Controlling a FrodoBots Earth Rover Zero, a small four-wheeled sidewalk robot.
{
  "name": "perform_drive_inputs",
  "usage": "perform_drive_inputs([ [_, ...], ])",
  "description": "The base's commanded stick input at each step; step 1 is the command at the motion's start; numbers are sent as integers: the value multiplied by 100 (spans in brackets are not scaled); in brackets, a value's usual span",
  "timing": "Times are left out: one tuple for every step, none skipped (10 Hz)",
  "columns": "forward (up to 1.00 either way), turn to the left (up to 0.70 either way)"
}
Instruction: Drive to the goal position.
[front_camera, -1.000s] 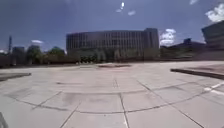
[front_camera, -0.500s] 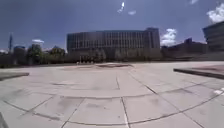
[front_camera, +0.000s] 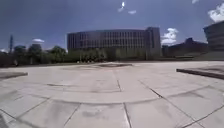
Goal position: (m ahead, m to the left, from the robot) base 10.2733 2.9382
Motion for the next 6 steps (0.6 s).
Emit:
perform_drive_inputs([
  [50, 35],
  [50, 0],
  [50, 0],
  [50, 0],
  [50, 0],
  [50, 0],
])
